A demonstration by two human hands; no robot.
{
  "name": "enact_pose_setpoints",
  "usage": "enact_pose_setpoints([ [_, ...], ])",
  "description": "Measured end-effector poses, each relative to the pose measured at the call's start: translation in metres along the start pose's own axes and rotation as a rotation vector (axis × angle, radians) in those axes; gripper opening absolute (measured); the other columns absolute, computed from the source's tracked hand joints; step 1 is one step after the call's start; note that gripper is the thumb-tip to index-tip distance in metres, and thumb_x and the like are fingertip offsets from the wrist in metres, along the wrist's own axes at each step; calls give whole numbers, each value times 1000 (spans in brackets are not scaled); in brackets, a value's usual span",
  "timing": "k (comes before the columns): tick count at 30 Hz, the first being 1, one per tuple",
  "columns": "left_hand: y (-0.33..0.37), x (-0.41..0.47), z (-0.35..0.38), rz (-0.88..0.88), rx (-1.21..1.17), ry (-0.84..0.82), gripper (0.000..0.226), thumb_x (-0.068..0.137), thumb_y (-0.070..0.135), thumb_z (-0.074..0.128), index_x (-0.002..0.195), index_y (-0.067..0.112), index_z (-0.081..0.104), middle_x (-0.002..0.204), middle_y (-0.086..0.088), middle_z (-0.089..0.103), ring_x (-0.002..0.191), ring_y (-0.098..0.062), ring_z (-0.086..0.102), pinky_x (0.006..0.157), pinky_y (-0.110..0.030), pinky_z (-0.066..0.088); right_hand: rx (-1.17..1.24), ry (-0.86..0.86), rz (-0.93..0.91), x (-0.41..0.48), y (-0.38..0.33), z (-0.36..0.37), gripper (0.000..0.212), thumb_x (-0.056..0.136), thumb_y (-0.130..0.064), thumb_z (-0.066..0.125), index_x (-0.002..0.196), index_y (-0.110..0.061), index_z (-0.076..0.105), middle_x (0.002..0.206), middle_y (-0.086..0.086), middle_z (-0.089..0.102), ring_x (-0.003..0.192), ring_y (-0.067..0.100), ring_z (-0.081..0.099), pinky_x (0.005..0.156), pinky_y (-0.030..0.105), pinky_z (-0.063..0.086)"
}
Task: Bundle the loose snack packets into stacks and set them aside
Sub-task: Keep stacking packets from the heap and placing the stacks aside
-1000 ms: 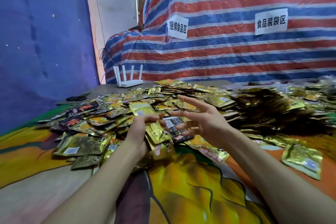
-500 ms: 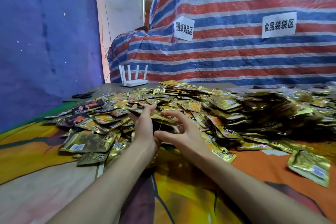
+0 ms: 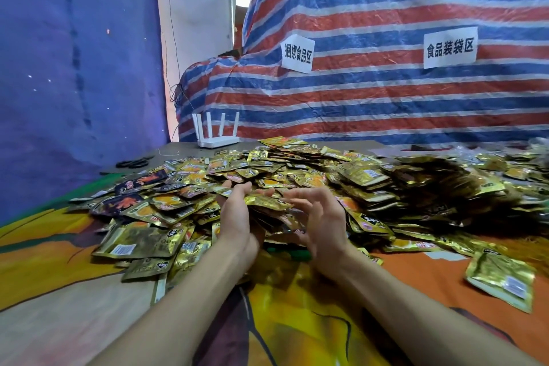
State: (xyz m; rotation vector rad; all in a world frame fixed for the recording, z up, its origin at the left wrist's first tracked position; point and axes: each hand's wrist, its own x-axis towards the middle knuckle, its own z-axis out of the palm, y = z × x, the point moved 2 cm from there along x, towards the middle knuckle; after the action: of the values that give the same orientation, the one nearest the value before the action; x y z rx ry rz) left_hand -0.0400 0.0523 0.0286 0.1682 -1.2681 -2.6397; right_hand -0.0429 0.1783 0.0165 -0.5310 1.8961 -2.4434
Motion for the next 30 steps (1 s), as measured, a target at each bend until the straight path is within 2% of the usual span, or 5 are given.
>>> enact_pose_setpoints([
  [6, -7, 0, 3, -10, 119, -103, 32, 96, 24, 56, 74, 15, 77, 75, -13, 72, 67, -28, 72, 71, -42, 57, -627, -115, -149, -2, -10, -2, 81, 58, -57, 82, 130, -37, 52, 121, -16, 61, 104, -17, 55, 76, 5, 44],
  [12, -11, -5, 4, -50, 305, -282, 31, 97, 39, 54, 103, 23, 80, 113, -18, 73, 106, -36, 71, 100, -55, 52, -664, -116, -113, 1, -18, -13, 91, 60, -42, 93, 138, -40, 46, 128, -22, 51, 112, -6, 50, 82, 12, 43],
  [17, -18, -5, 8, 18, 303, -295, 87, 75, 48, 71, 150, 21, 35, 128, -15, 66, 114, -32, 67, 101, -55, 51, -768, 12, -202, 5, -45, -25, 88, 52, -55, 77, 132, -31, 48, 108, -12, 59, 87, 6, 65, 59, 18, 53],
  [21, -16, -2, 3, 99, 320, -255, 50, 87, 43, 62, 131, 22, 50, 123, -6, 65, 107, -23, 69, 86, -42, 58, -1055, 229, -267, 34, -89, -59, 56, 71, -44, 79, 115, -26, 50, 86, -11, 61, 66, 2, 61, 51, 21, 44],
  [30, -23, 12, -1, 299, 503, -186, 21, 95, 14, 63, 115, 20, 60, 102, -9, 63, 64, -10, 62, 56, -24, 49, -1797, 458, -43, 97, -92, -115, 46, 90, -41, 63, 125, -17, 47, 121, 22, 55, 111, 44, 53, 96, 50, 43],
])
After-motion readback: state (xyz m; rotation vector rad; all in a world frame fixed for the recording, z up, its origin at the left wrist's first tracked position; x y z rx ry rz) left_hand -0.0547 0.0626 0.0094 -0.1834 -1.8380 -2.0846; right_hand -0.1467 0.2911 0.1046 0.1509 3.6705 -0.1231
